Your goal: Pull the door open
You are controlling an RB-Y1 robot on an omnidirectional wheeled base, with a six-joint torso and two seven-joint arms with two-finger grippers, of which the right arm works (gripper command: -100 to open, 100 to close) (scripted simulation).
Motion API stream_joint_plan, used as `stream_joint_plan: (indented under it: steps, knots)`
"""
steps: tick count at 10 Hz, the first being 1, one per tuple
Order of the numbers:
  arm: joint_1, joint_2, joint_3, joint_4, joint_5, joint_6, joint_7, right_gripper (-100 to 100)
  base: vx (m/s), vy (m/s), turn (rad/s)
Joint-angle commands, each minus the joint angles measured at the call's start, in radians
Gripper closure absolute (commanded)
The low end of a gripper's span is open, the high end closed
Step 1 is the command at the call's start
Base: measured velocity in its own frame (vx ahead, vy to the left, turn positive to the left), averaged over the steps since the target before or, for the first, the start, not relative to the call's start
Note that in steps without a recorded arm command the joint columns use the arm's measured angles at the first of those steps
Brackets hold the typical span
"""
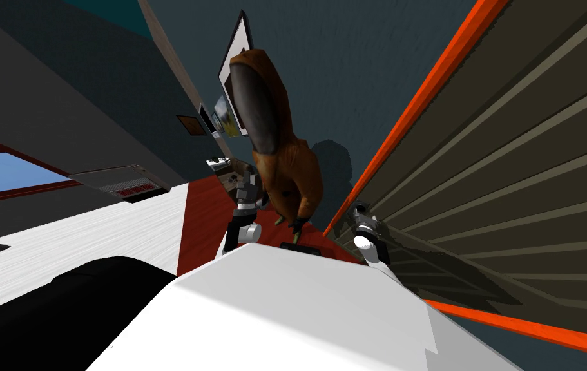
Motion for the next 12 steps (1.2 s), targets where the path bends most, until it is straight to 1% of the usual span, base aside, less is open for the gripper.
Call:
stream_joint_plan:
  steps: [1, 2, 7, 12]
  knots:
    - [0.002, -0.015, -0.011, 0.009, 0.0, 0.004, -0.018, -100, 0.009, -0.034, 0.098]
    - [0.002, -0.015, -0.011, 0.009, 0.0, 0.004, -0.018, -100, 0.007, -0.028, 0.082]
    - [0.002, -0.017, -0.013, 0.01, 0.0, 0.005, -0.02, -100, -0.001, 0.004, -0.011]
    - [0.002, -0.017, -0.013, 0.01, 0.0, 0.005, -0.02, -100, 0.001, -0.005, 0.016]
